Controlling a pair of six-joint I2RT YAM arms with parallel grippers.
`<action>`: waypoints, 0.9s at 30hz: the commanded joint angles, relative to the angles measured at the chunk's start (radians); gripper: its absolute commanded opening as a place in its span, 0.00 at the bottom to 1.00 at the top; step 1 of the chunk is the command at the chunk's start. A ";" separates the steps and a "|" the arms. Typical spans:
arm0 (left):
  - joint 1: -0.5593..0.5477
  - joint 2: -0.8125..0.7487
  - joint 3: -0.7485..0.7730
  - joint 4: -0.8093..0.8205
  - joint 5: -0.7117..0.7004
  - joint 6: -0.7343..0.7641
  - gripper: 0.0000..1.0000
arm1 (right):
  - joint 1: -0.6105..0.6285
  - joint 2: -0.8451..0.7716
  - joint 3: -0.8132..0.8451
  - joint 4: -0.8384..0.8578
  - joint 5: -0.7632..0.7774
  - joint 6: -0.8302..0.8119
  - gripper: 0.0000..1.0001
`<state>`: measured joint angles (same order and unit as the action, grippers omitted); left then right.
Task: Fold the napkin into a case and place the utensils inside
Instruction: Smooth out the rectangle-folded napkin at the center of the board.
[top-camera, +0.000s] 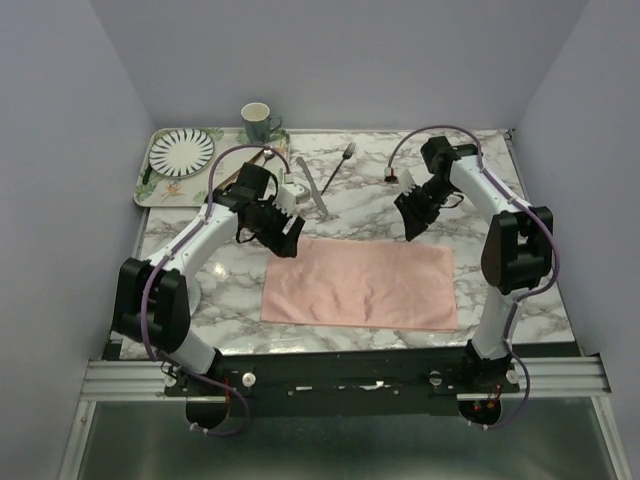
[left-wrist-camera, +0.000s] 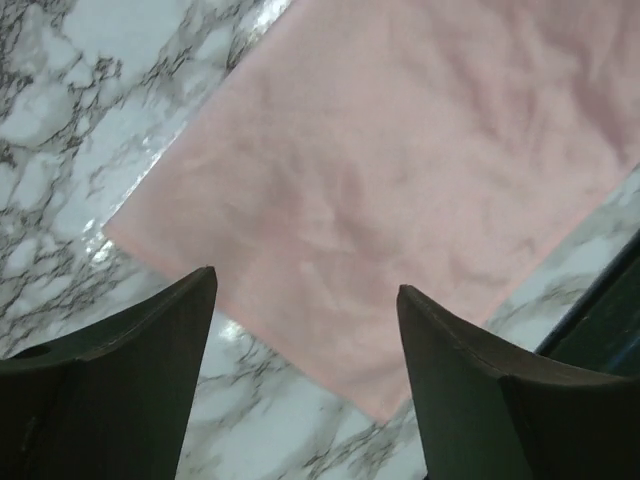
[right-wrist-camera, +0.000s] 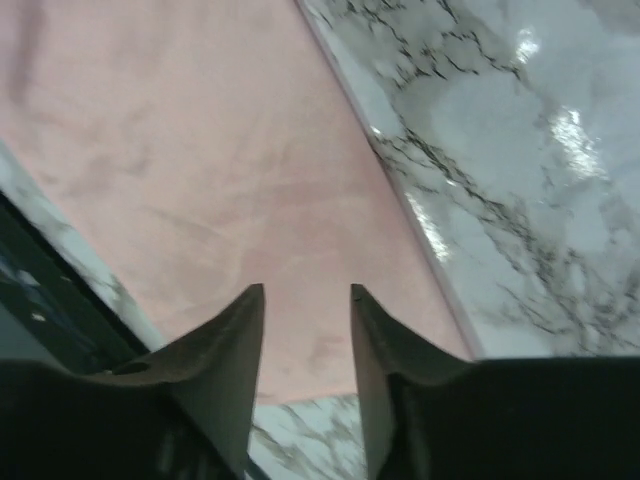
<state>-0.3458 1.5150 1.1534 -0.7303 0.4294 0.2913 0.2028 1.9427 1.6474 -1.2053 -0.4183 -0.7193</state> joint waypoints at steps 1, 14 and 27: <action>0.002 0.062 0.062 0.104 0.353 -0.234 0.99 | 0.003 -0.024 0.034 -0.001 -0.409 0.208 0.59; -0.001 -0.046 0.078 0.405 0.236 -0.325 0.99 | -0.008 -0.314 -0.182 0.859 -0.111 0.735 1.00; -0.088 0.097 -0.194 0.909 0.284 -0.898 0.99 | -0.042 -0.197 -0.498 0.996 -0.639 1.083 1.00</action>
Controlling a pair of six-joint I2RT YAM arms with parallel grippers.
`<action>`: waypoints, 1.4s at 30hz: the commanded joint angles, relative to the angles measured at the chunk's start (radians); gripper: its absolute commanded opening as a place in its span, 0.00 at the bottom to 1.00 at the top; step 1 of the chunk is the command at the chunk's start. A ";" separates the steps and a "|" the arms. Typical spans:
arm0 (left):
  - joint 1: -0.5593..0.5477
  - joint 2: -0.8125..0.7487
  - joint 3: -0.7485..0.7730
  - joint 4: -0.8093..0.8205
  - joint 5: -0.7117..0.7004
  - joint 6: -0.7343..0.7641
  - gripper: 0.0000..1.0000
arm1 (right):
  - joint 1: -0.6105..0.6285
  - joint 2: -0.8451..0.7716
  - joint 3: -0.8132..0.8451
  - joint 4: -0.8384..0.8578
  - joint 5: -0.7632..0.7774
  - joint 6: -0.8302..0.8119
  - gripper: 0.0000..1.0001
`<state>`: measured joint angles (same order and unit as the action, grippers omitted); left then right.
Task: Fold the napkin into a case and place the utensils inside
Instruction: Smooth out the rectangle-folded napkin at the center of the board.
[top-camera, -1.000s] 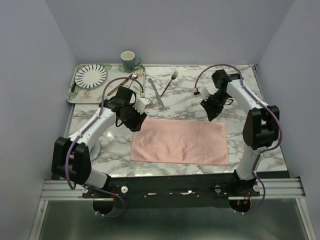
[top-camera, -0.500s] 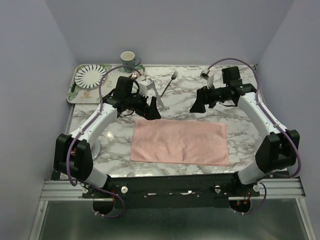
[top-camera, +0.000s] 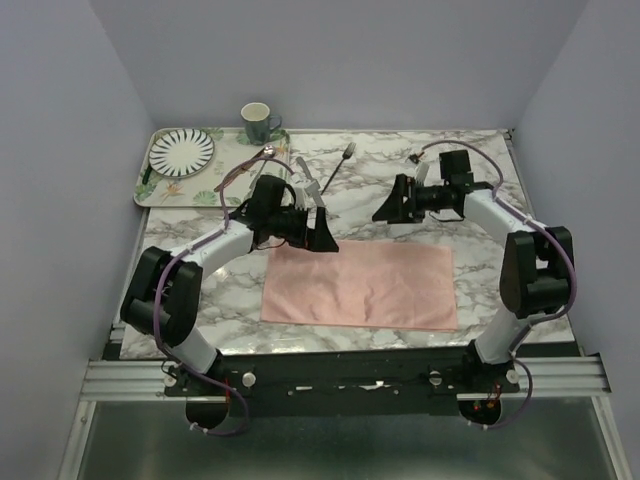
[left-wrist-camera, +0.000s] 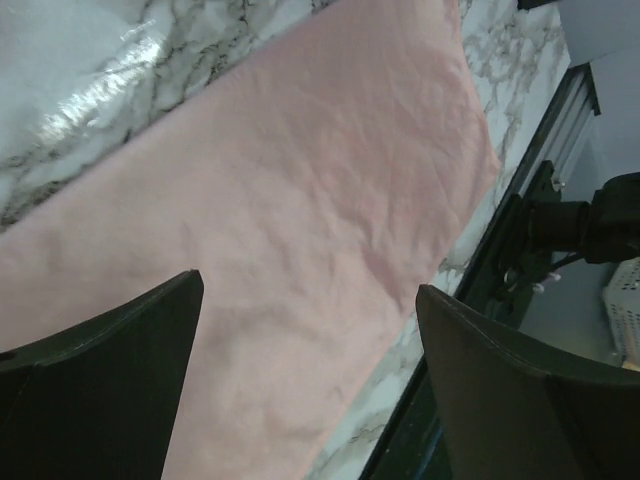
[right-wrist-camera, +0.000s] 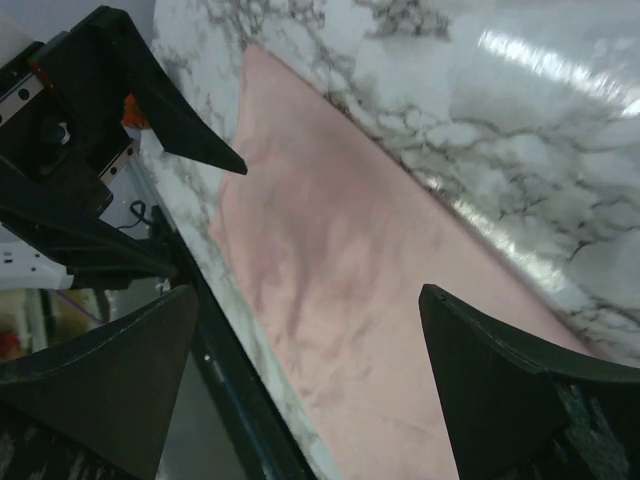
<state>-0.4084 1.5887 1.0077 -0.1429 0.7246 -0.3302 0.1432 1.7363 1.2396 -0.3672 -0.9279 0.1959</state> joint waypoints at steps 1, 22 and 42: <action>-0.026 0.065 -0.064 0.379 -0.013 -0.340 0.99 | 0.021 0.020 -0.120 0.174 -0.132 0.195 1.00; 0.032 0.346 -0.181 0.841 -0.048 -0.670 0.99 | -0.039 0.293 -0.146 0.208 -0.131 0.146 1.00; 0.214 0.346 -0.290 0.853 -0.014 -0.702 0.99 | -0.204 0.322 -0.098 -0.093 -0.152 -0.044 1.00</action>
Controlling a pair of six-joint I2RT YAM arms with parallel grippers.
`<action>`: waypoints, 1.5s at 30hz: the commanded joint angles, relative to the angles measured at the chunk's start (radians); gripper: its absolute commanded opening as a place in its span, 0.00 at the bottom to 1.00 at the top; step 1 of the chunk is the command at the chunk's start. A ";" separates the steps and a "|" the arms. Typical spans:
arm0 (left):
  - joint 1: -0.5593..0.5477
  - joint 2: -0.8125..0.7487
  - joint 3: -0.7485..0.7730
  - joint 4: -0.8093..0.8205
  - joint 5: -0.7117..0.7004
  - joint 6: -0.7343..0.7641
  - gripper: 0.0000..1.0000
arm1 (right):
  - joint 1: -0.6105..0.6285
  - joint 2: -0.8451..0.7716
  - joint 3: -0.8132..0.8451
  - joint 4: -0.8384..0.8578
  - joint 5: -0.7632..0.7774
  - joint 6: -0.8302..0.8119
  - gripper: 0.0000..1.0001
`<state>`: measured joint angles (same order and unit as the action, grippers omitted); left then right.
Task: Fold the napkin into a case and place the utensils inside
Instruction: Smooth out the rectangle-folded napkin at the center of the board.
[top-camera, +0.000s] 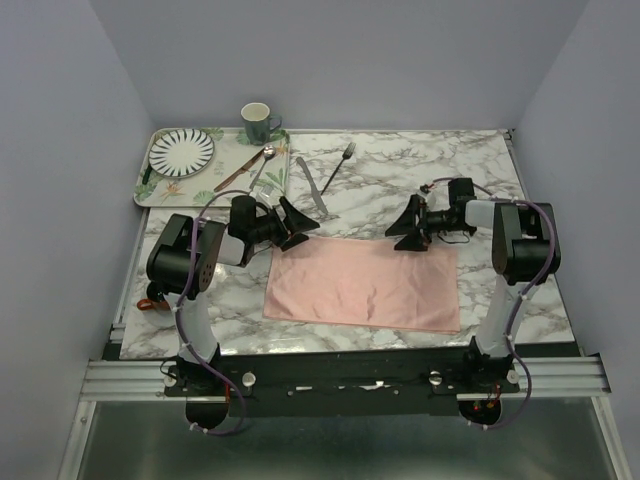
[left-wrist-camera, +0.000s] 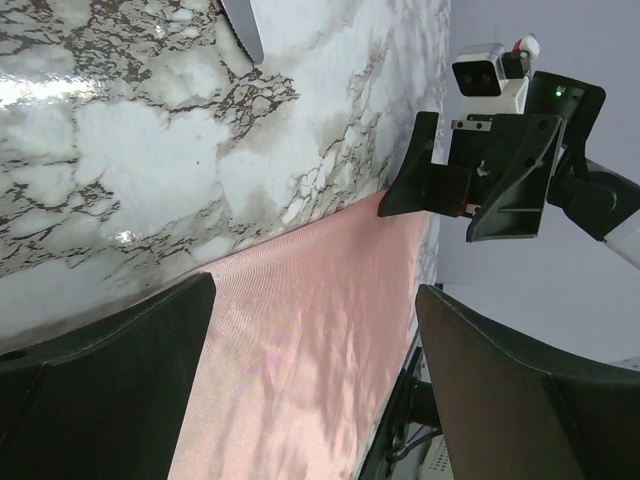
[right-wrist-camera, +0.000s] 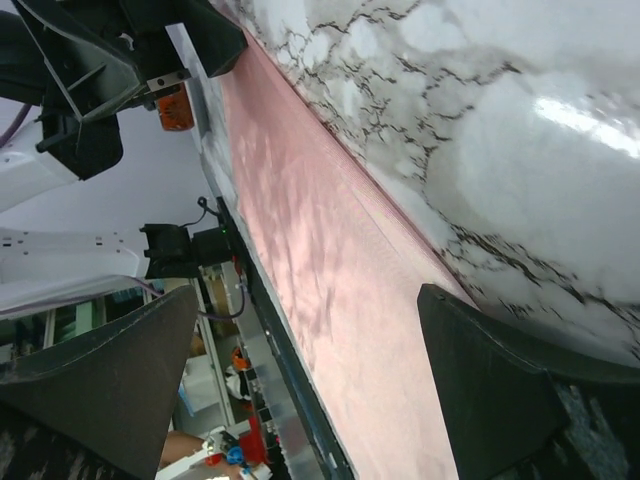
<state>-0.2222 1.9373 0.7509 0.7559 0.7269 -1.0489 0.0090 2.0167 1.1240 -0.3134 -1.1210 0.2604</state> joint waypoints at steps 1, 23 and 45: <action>0.032 -0.003 -0.033 -0.047 -0.017 0.016 0.99 | -0.081 0.042 0.028 -0.167 0.041 -0.125 1.00; 0.133 -0.003 -0.059 -0.073 -0.006 0.026 0.99 | -0.346 0.066 0.112 -0.471 0.179 -0.290 1.00; 0.142 -0.572 0.067 -1.002 -0.273 0.509 0.95 | -0.179 -0.009 0.349 -0.526 0.343 -0.365 0.99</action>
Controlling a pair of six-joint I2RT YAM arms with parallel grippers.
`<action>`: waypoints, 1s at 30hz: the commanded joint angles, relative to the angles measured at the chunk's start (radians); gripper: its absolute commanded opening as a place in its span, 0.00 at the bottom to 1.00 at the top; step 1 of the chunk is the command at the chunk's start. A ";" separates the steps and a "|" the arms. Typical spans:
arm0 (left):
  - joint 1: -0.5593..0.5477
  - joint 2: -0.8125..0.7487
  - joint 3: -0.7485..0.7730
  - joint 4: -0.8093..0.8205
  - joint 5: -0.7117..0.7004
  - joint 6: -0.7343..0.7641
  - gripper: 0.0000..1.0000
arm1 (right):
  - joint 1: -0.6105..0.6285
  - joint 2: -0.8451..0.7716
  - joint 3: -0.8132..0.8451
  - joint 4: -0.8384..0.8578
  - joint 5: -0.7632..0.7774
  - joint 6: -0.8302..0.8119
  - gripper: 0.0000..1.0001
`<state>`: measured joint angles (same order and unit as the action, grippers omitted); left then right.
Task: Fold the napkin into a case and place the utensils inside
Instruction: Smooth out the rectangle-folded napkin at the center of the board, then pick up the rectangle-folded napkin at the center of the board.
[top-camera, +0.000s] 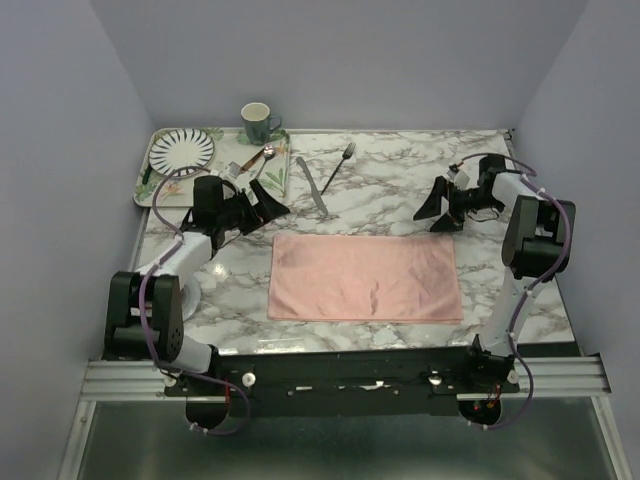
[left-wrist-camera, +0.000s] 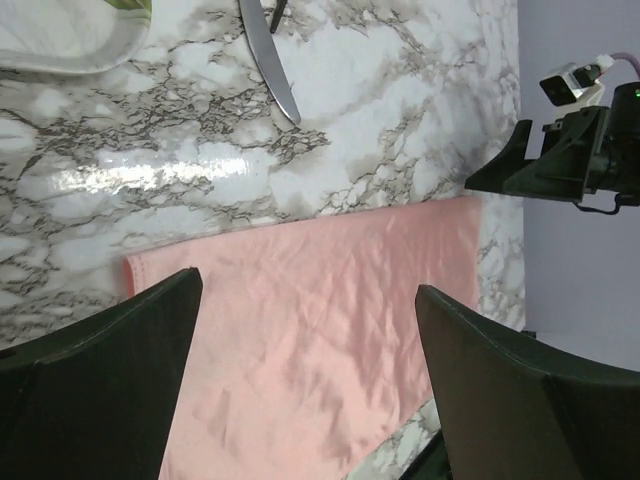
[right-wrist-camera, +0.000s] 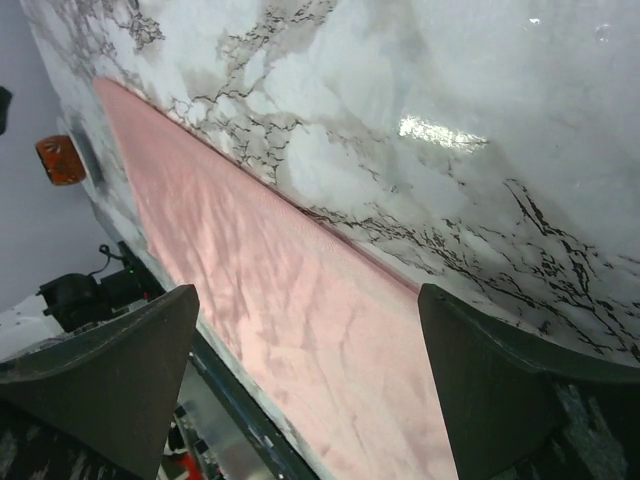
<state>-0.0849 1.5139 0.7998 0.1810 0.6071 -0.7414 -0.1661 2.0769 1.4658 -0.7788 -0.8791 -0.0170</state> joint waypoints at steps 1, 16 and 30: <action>0.007 -0.167 0.013 -0.467 -0.161 0.215 0.93 | -0.004 -0.118 -0.007 -0.062 0.114 -0.096 0.98; -0.225 -0.189 -0.017 -0.724 -0.547 0.208 0.49 | 0.043 -0.423 -0.303 -0.010 0.328 -0.095 0.98; -0.312 -0.075 0.030 -0.700 -0.581 0.220 0.52 | 0.042 -0.506 -0.369 -0.097 0.437 -0.169 0.98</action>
<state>-0.3683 1.4204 0.8078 -0.5289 0.0574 -0.5381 -0.1215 1.6005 1.1145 -0.8368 -0.5095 -0.1513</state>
